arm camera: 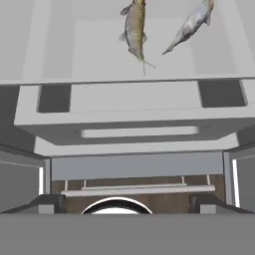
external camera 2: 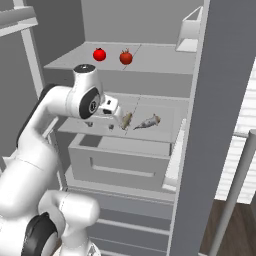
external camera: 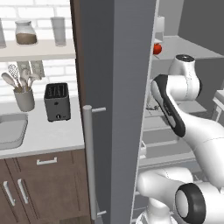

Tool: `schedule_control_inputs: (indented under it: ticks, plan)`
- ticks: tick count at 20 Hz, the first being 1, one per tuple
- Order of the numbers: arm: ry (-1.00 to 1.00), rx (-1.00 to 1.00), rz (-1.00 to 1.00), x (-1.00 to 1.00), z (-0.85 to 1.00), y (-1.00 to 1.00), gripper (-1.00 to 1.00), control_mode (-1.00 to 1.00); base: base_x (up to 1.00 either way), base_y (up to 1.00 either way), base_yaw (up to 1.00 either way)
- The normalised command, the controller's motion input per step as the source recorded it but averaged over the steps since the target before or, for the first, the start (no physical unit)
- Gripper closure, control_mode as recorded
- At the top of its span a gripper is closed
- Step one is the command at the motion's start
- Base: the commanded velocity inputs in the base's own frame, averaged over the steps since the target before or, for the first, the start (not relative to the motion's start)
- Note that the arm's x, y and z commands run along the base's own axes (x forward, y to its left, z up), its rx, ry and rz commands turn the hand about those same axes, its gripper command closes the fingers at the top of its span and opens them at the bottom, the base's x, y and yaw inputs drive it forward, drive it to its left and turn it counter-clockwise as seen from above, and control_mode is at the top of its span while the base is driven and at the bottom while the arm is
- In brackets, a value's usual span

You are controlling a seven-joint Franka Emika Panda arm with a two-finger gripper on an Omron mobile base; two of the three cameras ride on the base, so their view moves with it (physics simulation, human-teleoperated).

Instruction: Place one tomato and one fish in each tupperware on the nearby counter, to pack two identical lunches.

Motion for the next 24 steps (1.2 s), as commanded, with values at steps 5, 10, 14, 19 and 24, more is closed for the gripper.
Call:
schedule_control_inputs:
  ticks: [5, 10, 14, 19, 24]
  plan:
    - [-0.05, -0.01, -0.04, 0.32, -0.46, -0.26, -1.00, -1.00, 0.00, 0.00, 0.00]
    - [-0.21, 0.01, -0.01, 0.42, -0.27, 0.04, -1.00, -1.00, 0.00, 0.00, 0.00]
    - [-0.11, 0.07, -0.05, 0.58, -0.21, 0.16, -1.00, -1.00, 0.00, 0.00, 0.00]
    - [-0.06, 0.11, -0.01, 0.51, -0.04, 0.06, -1.00, -1.00, 0.00, 0.00, 0.00]
    - [0.00, 0.05, 0.00, 0.49, 0.00, 0.00, -1.00, -1.00, 0.00, 0.00, 0.00]
